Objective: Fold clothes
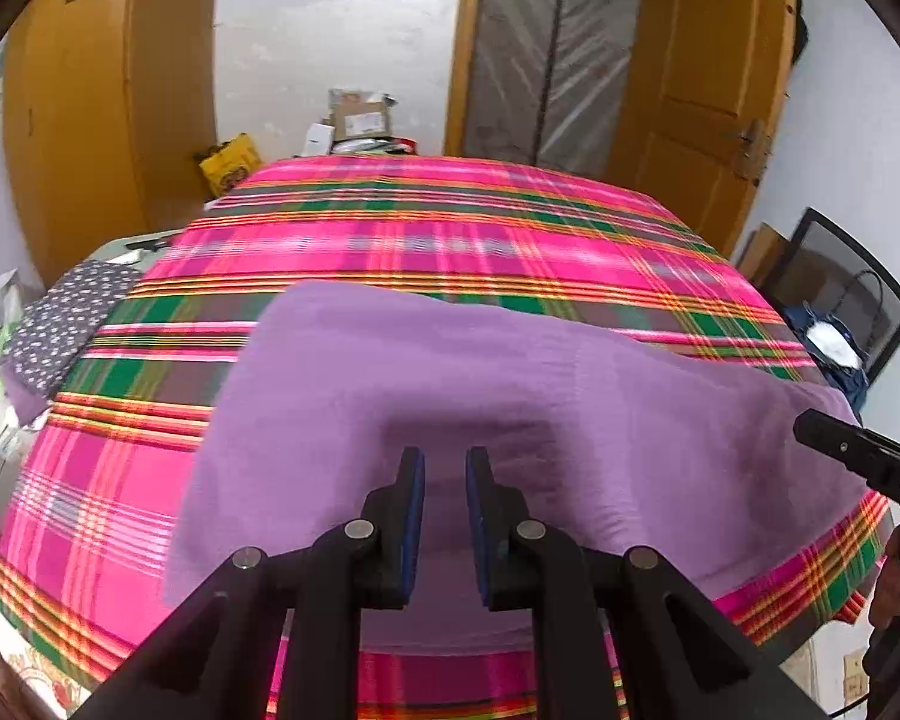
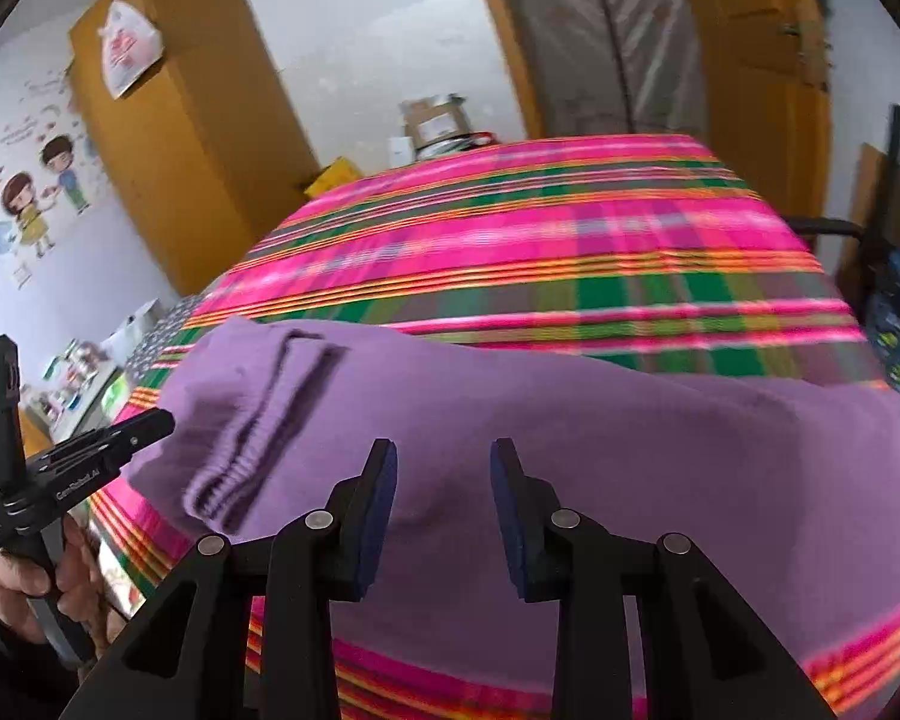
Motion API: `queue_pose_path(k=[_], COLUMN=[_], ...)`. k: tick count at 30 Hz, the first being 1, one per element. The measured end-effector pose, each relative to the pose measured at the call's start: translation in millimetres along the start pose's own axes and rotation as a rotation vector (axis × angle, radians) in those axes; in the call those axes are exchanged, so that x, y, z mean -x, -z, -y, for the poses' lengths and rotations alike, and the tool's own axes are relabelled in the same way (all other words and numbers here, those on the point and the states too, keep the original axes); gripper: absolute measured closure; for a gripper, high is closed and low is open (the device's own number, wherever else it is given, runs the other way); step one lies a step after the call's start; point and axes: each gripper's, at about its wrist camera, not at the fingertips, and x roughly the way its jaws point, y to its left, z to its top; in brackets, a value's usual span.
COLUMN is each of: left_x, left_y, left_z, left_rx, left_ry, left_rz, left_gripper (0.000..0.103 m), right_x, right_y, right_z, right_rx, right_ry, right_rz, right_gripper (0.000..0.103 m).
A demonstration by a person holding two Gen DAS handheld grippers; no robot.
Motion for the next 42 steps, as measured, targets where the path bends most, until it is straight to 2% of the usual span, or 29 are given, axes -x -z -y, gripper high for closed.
queue_pose_path(k=[8,17,22,25,29,34,38,42], left_x=[-10.7,-6.1,-2.7,-3.2,-2.2,0.4,1.0,0.0], left_y=[8.5,7.1,1.3,-1.7,-6.1,-11.4,-15.0,-15.9], left_z=[28.8,28.2,28.9,30.0,36.9,48.1,58.9,71.1], left_rx=[-0.075,-0.064,-0.053,-0.051,-0.061,-0.074,-0.089,-0.11], left_ry=[0.079,0.068,0.059,0.05,0.051,0.06,0.062,0.074], left_rz=[-0.028,-0.012,0.003,0.002,0.004,0.013,0.018,0.01], left_gripper=[0.089,0.089,0.089,0.089,0.089,0.089,0.089,0.089], right_x=[36.9,82.3,114.1,127.4,136.9,139.7,131.6,111.6], right_y=[18.0,36.9,52.7,68.5,92.6,129.8,136.6,140.4], right_z=[53.7,108.4,150.5,177.9,215.0,265.2,278.3,285.7], right_rx=[-0.118,-0.246,-0.388,-0.515,-0.699,-0.982,-1.034,-1.077], right_ry=[0.118,0.222,0.248,0.212,0.108,-0.09,-0.135,-0.229], right_rz=[0.041,0.117,0.179,0.204,0.24,0.285,0.264,0.227], right_gripper=[0.069,0.069,0.068,0.066,0.057,0.055,0.054,0.053])
